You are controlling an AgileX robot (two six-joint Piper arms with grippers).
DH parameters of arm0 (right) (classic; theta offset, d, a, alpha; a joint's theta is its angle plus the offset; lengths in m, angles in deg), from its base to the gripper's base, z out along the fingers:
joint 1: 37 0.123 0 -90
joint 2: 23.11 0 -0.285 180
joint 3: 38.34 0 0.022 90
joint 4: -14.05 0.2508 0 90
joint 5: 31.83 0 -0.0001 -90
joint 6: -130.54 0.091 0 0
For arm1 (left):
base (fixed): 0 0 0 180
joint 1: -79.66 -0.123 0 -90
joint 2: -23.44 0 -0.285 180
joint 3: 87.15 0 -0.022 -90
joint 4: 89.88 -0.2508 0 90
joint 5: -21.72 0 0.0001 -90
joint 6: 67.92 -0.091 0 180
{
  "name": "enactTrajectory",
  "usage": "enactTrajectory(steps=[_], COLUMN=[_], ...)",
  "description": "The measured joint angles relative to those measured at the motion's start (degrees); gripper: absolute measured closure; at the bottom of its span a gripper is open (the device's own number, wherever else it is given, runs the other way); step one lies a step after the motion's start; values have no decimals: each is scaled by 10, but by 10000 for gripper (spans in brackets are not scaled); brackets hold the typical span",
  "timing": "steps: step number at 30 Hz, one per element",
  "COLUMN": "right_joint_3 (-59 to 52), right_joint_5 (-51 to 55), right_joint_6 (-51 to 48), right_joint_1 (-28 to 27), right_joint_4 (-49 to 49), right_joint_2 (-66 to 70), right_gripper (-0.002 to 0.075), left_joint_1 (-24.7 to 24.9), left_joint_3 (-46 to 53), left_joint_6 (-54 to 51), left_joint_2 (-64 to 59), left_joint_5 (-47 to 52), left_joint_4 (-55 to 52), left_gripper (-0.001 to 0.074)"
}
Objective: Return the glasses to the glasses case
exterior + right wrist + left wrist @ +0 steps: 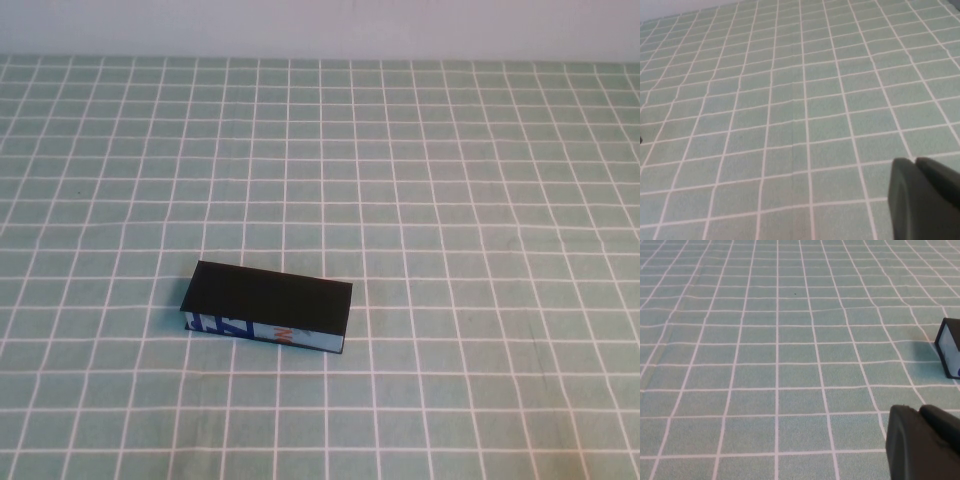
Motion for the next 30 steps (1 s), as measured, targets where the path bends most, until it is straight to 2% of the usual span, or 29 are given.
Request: enactTrajectory(steps=[30], right_joint_3=[0], right_joint_5=[9], right_joint_6=[-6], right_joint_1=[13], right_joint_4=[-12], right_joint_2=[-1], right_gripper=[737], left_joint_1=[0], left_joint_3=[0], left_joint_6=[1], left_joint_2=[0], left_joint_5=[0], left_joint_4=[0], left_gripper=[734])
